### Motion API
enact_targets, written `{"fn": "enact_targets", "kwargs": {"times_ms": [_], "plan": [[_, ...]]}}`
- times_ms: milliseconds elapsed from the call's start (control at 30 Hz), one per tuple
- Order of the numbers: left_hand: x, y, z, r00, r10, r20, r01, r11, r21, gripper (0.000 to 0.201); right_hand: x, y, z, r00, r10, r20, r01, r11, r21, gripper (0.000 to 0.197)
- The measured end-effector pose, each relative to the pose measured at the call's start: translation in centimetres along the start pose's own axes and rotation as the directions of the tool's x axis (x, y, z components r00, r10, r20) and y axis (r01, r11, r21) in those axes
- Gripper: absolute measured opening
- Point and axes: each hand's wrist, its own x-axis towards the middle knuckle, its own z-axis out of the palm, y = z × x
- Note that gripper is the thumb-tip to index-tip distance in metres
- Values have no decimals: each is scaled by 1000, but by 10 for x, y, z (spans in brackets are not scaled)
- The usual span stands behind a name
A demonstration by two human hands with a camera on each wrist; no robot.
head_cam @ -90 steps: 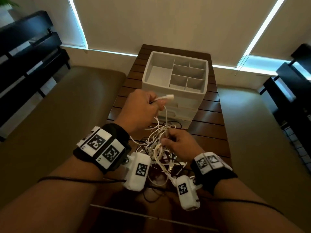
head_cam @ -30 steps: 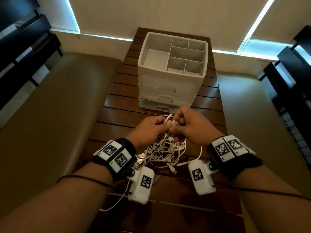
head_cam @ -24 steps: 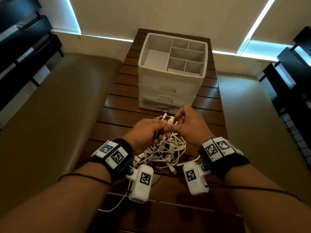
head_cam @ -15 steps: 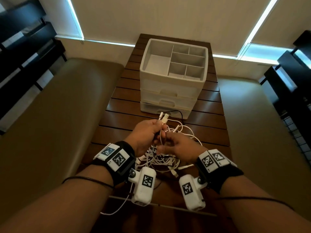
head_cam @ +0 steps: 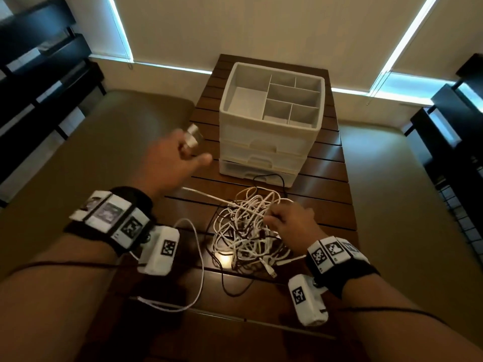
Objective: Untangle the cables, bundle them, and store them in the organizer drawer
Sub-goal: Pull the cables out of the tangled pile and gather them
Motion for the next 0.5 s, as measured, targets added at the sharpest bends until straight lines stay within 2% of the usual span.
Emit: {"fn": "enact_targets", "kwargs": {"times_ms": [33, 67, 100, 200, 267, 333, 433, 500], "plan": [[-3, 5, 4, 997, 70, 17, -71, 991, 117, 29, 5, -10, -3, 999, -45, -15, 45, 999, 9, 20], [-7, 10, 13, 993, 107, 40, -111, 984, 138, 29, 10, -20, -7, 996, -79, -28, 79, 997, 17, 19], [-10, 14, 24, 991, 105, 79, -112, 990, 91, 29, 14, -29, -11, 993, -110, -50, 112, 993, 28, 18], [-19, 19, 57, 960, 20, 281, 9, 995, -102, 30, 21, -47, -22, 971, -202, -130, 208, 977, 37, 15], [-23, 20, 65, 936, 29, 350, 9, 994, -105, 30, 23, -50, -29, 973, -211, -98, 221, 970, 102, 13], [-20, 21, 60, 953, 23, 304, 11, 994, -110, 27, 22, -43, -31, 986, -167, 4, 163, 971, 177, 13], [-5, 16, 37, 993, -73, 94, 87, 984, -156, 19, 16, -18, -23, 986, -66, 154, 35, 980, 194, 17], [6, 8, 18, 996, -89, 5, 88, 995, 43, 19, 14, -6, -17, 988, 9, 155, -43, 975, 219, 21]]}}
